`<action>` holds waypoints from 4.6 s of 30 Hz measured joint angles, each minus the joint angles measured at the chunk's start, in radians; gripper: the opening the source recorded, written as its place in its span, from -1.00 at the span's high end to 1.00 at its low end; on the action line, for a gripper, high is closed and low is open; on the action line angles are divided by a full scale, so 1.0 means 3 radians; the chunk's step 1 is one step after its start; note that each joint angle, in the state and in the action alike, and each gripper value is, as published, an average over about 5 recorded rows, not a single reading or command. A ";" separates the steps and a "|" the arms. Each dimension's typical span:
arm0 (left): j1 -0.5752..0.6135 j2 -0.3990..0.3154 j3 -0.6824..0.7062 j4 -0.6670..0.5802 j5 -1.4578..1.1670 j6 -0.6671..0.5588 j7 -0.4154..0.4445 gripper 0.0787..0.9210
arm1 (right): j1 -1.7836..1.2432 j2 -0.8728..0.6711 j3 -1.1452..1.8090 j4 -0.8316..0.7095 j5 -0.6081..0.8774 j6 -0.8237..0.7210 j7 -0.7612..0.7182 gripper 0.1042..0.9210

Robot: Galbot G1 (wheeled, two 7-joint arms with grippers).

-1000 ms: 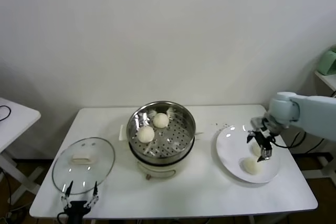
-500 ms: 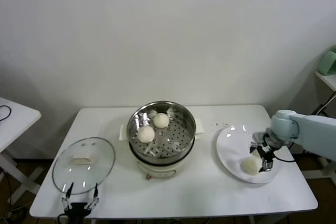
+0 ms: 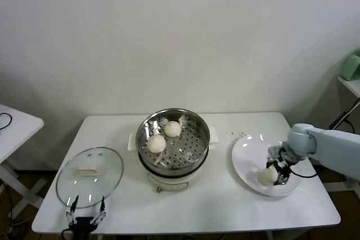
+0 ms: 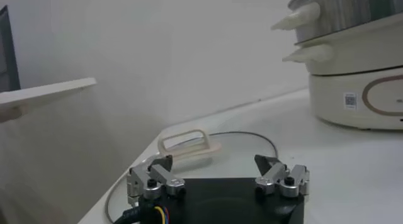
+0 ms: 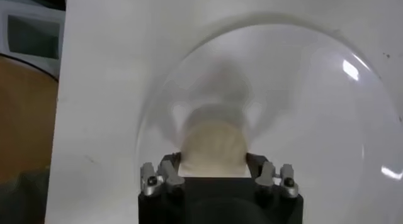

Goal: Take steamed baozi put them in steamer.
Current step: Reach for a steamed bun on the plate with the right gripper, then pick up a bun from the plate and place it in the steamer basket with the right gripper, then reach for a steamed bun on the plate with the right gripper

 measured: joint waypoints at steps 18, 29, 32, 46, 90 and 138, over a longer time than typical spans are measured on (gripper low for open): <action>0.0006 0.0005 -0.0045 -0.0052 0.0002 0.0011 -0.0003 -0.77 | 0.1683 0.0251 -0.0857 0.0561 0.0475 0.0442 -0.0343 -0.36; -0.0009 0.0015 -0.0057 -0.0033 0.0000 0.0009 -0.0003 -0.77 | 0.2368 0.0802 -0.0784 0.0872 0.0852 0.0892 -0.0519 -0.36; -0.0014 0.0026 -0.0052 -0.0019 0.0000 0.0003 -0.0003 -0.77 | 0.2376 0.0979 -0.0696 0.0922 0.0780 0.1031 -0.0517 -0.36; -0.0039 0.0033 -0.0046 0.0045 0.0005 -0.0018 -0.0009 -0.77 | 0.1773 0.1856 -0.0301 0.0706 -0.0028 0.1502 -0.0288 -0.35; -0.0021 0.0050 -0.0094 0.0021 -0.0032 -0.0018 0.0001 -0.77 | 0.2058 0.1660 -0.0959 0.0030 0.0532 0.1498 -0.0501 -0.76; 0.0021 -0.0035 -0.0098 0.0150 0.0128 -0.0090 -0.0036 -0.77 | -0.0340 0.0364 0.0501 -0.1307 -0.0237 0.0704 -0.0159 -0.23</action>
